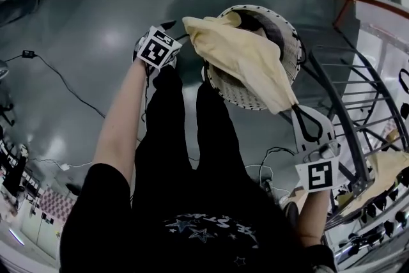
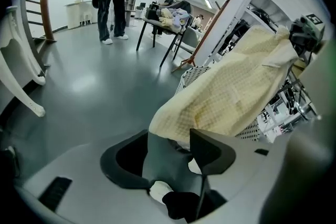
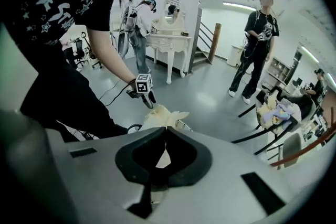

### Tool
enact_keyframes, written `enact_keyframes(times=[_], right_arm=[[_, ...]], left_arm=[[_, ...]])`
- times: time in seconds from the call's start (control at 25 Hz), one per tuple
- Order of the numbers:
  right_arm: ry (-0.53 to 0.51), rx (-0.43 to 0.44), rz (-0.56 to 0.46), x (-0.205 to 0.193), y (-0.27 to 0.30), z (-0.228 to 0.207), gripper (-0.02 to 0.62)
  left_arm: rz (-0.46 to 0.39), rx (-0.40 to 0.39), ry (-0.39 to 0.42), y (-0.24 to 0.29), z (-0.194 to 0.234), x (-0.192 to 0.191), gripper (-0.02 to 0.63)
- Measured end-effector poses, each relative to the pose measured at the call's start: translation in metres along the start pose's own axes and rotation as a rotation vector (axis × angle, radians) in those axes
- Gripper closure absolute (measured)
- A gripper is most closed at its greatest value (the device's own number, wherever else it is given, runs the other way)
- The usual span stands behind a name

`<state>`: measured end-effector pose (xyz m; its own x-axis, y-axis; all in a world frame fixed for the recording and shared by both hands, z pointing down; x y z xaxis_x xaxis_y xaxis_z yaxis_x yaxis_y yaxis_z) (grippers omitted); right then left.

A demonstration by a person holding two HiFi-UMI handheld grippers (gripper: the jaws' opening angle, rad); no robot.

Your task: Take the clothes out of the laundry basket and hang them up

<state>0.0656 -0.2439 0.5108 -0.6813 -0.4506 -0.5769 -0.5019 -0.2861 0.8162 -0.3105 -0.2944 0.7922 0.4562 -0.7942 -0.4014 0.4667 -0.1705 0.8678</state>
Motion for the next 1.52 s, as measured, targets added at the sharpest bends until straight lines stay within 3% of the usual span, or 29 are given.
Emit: enact_keyframes(times=[0.2, 0.44, 0.48, 0.52, 0.56, 0.64, 0.76, 0.92, 1.2, 1.4, 1.52], right_arm=[[-0.015, -0.001, -0.077, 0.002, -0.028, -0.009, 0.583], [-0.009, -0.007, -0.077, -0.004, -0.034, -0.014, 0.583], [-0.005, -0.008, -0.073, -0.007, -0.033, -0.014, 0.583], [0.002, -0.01, -0.07, -0.01, -0.033, -0.015, 0.583], [0.02, -0.015, -0.052, -0.014, -0.033, -0.015, 0.583], [0.069, -0.032, 0.006, -0.024, -0.035, -0.016, 0.583], [0.104, -0.052, 0.019, -0.029, -0.036, -0.016, 0.583], [0.128, -0.086, -0.023, -0.026, -0.046, -0.013, 0.583], [0.205, -0.159, -0.071, -0.015, -0.081, -0.009, 0.583], [0.214, -0.228, -0.18, -0.017, -0.11, -0.006, 0.583], [0.256, -0.25, -0.197, -0.035, -0.125, 0.004, 0.583]], left_arm=[[-0.039, -0.046, 0.039, 0.006, -0.007, 0.019, 0.333], [0.018, -0.11, 0.121, 0.024, -0.02, 0.031, 0.332], [0.035, -0.106, 0.125, 0.027, -0.02, 0.032, 0.357], [0.051, -0.091, 0.136, 0.029, -0.021, 0.032, 0.428], [0.059, -0.068, 0.153, 0.028, -0.022, 0.033, 0.54], [0.053, -0.039, 0.179, 0.023, -0.025, 0.036, 0.579], [0.016, -0.044, 0.173, 0.005, -0.029, 0.04, 0.584], [-0.057, -0.024, 0.173, -0.036, -0.042, 0.061, 0.586], [-0.283, 0.002, 0.165, -0.133, -0.096, 0.122, 0.588], [-0.439, 0.024, 0.216, -0.202, -0.131, 0.172, 0.588], [-0.516, 0.035, 0.241, -0.239, -0.152, 0.197, 0.588]])
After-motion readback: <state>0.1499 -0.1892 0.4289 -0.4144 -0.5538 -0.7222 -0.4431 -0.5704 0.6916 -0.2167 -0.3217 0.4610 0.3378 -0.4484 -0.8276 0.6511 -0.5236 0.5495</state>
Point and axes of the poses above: the fingertips, and each gripper's own axes: y forward along the fingers, z to its left, x out of its top, the point moved 10 cm from there along -y, backward along the fingers, and after that the axes turned 5 degrees about y, right-handed, at the moved point
